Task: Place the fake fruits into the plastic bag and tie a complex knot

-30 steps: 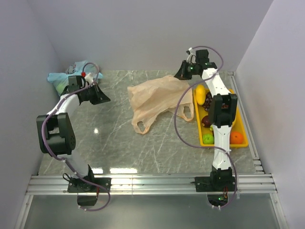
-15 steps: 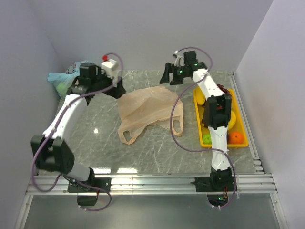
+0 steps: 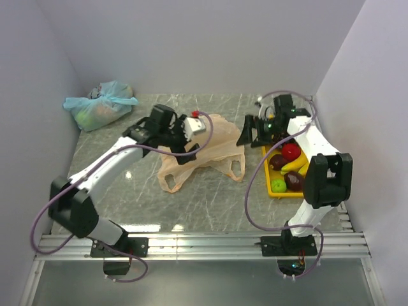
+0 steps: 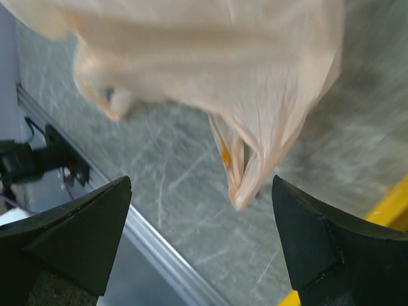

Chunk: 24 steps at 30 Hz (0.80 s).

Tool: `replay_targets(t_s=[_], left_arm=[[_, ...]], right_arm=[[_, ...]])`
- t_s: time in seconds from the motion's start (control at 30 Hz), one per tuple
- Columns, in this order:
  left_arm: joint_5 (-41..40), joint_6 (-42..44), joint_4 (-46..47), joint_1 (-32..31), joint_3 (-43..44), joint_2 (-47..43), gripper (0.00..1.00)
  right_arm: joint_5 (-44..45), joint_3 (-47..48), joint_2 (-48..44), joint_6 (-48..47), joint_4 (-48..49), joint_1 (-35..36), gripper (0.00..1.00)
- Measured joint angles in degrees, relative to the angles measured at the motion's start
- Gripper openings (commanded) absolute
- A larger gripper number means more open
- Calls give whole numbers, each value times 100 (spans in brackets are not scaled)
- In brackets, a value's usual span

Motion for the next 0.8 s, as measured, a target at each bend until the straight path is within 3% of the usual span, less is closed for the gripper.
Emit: replay_targets(t_s=[0.2, 0.43, 0.63, 0.77, 0.8], left_arm=[[-664, -214, 282, -376, -225, 802, 99], [-1471, -310, 1045, -863, -337, 1436, 99], [-2085, -326, 1733, -925, -334, 2070, 99], [-2430, -273, 1967, -914, -326, 2387, 99], [-2503, -258, 2013, -914, -326, 2409, 99]], right_arm=[[184, -920, 389, -52, -2, 87, 97], [470, -992, 485, 122, 358, 319, 97], [778, -997, 531, 160, 505, 518, 93], [1091, -1062, 695, 208, 629, 564, 78], [1176, -1086, 752, 223, 656, 573, 66]])
